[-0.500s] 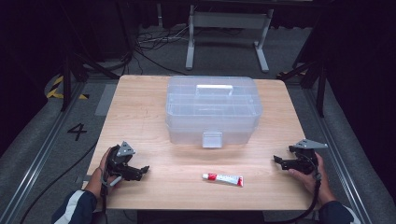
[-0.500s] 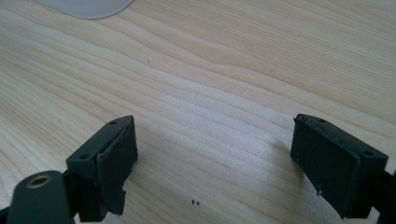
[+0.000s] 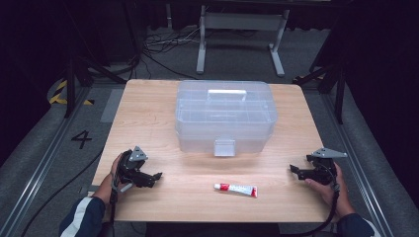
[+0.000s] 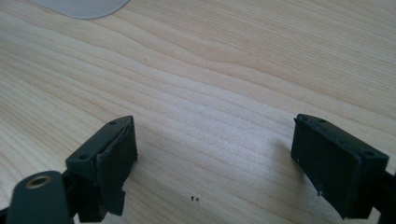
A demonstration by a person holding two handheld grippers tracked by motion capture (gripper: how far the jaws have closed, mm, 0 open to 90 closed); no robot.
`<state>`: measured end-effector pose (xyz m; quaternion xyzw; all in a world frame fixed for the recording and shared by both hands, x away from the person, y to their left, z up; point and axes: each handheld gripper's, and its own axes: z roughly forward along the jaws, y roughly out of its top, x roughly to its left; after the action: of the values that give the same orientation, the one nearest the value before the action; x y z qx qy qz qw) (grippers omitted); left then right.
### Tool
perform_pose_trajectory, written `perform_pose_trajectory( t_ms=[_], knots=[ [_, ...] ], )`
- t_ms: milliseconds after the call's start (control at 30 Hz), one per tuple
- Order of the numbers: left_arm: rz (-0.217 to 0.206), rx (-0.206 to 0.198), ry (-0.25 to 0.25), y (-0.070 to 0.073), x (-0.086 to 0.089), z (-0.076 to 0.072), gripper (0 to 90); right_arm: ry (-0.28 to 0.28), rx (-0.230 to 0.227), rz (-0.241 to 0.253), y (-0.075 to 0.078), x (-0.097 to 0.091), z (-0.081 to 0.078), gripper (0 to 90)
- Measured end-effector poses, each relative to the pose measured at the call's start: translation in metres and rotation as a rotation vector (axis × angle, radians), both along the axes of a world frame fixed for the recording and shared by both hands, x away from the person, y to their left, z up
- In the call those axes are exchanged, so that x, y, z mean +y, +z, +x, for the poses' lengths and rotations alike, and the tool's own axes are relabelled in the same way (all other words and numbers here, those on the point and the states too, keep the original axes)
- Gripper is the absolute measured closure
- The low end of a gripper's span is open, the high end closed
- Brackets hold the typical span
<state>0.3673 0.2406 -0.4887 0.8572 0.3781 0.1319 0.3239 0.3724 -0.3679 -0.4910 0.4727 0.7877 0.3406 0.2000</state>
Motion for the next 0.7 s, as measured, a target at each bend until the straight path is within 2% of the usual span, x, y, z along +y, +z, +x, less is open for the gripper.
perform_pose_trajectory(
  t_ms=[100,167,233,300,367,700],
  knots=[
    [-0.004,-0.004,-0.011,0.000,0.000,-0.001,1.2,0.008,0.001,-0.001,0.000,-0.001,0.000,15.1],
    [-0.009,-0.009,-0.015,0.000,0.001,-0.002,3.3,-0.010,0.004,-0.005,0.001,-0.001,0.001,16.3],
    [-0.009,-0.009,-0.017,0.000,0.001,-0.002,3.9,-0.007,0.002,-0.022,0.003,-0.002,0.002,20.2],
    [-0.005,-0.010,-0.025,0.001,0.001,-0.002,4.0,-0.002,-0.015,-0.020,0.006,-0.001,0.003,21.9],
    [-0.009,-0.009,-0.029,0.000,0.002,-0.001,4.0,0.010,-0.059,-0.017,0.015,-0.001,0.003,24.5],
    [-0.010,-0.010,-0.030,0.000,0.002,-0.002,4.2,0.038,-0.118,-0.037,0.048,0.007,0.013,25.4]
  ],
)
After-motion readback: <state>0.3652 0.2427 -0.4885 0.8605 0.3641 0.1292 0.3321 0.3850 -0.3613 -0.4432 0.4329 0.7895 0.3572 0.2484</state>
